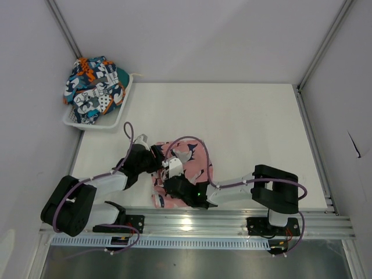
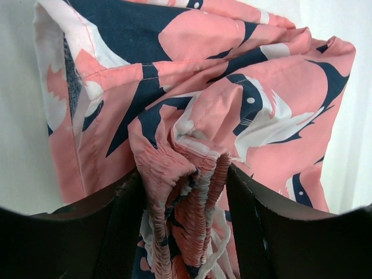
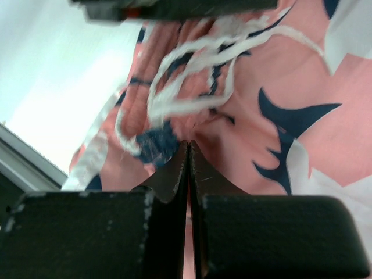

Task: Fold and stack the shorts
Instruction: Fold the shorts

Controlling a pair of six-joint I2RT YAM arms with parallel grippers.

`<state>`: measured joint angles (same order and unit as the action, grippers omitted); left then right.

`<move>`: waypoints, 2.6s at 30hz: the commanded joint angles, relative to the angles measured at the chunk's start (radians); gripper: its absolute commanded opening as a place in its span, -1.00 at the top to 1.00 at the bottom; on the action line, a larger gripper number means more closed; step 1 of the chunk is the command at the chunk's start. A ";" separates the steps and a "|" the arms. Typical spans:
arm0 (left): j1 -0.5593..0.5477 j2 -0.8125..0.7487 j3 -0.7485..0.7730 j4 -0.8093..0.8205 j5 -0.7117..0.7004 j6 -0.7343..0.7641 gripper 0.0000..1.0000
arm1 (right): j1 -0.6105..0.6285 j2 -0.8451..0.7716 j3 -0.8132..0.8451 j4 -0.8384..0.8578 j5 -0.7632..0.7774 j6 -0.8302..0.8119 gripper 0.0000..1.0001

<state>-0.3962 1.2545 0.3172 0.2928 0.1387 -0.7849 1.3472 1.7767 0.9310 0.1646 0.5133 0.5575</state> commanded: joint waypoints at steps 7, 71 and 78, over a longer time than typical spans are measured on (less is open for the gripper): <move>0.014 0.048 0.046 0.034 -0.010 0.013 -0.11 | 0.158 0.082 0.003 0.069 0.249 -0.123 1.00; 0.077 -0.156 0.484 -0.478 -0.013 0.167 -0.98 | -0.457 -0.449 -0.167 -0.175 -0.569 -0.102 -0.48; -0.036 -0.432 0.144 -0.488 -0.134 0.046 -0.98 | -0.600 -0.246 -0.017 -0.247 -0.641 -0.260 -0.95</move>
<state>-0.3851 0.8963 0.5709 -0.1406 0.0891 -0.6579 0.7547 1.4506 0.8143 -0.0322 -0.0547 0.4213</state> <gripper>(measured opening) 0.990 0.918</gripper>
